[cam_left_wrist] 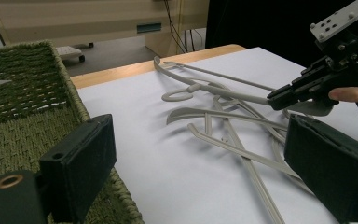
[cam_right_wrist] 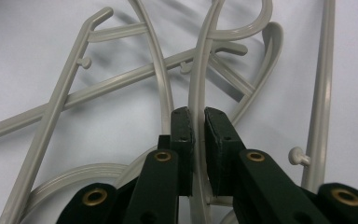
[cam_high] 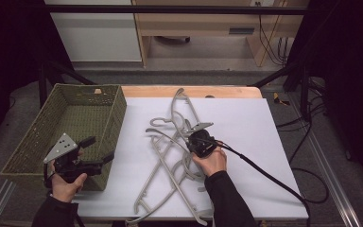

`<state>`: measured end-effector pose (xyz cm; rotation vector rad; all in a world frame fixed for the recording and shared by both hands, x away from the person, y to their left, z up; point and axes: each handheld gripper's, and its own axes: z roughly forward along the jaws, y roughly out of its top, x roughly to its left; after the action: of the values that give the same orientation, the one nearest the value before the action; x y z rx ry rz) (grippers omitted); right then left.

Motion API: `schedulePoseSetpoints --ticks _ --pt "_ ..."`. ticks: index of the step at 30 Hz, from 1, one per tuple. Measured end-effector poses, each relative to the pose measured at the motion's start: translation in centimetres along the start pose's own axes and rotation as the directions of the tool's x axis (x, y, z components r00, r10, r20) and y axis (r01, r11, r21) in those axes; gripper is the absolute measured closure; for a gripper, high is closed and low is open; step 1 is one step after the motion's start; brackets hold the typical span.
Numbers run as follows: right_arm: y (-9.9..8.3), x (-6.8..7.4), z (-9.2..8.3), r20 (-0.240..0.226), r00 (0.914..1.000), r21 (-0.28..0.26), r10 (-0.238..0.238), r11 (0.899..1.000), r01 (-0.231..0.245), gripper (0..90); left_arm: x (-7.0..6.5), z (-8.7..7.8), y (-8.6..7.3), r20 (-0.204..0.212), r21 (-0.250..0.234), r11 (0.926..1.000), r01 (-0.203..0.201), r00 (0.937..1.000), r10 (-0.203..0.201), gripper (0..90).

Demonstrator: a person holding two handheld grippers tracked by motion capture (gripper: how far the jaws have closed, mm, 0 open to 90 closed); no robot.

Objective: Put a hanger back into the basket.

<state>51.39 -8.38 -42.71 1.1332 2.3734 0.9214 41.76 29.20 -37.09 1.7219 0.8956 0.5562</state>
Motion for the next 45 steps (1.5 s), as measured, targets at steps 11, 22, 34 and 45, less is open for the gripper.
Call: schedulePoseSetpoints --ticks 11,22,34,45 --pt "0.4 -0.3 -1.7 0.014 0.9996 -0.025 -0.026 0.999 0.026 82.4 0.0 -0.1 0.0 -0.002 -0.004 1.0 -0.002 1.0 0.002 8.8" --pt "1.1 -1.0 -5.2 -0.018 0.9995 -0.087 -0.024 0.996 0.022 82.4 -0.1 -0.2 0.2 -0.001 -0.012 0.9999 -0.005 1.0 0.005 8.9" --pt "-0.1 -1.4 -11.3 -0.147 0.9857 -0.152 -0.083 0.986 0.06 82.4 -1.2 0.1 0.4 0.014 0.003 0.9993 -0.037 0.9992 0.037 8.9" --pt "-3.6 -1.5 -13.8 -0.359 0.9229 -0.159 -0.14 0.983 0.088 82.1 -3.5 1.6 0.4 0.086 0.092 0.9841 -0.152 0.9858 0.144 8.6"
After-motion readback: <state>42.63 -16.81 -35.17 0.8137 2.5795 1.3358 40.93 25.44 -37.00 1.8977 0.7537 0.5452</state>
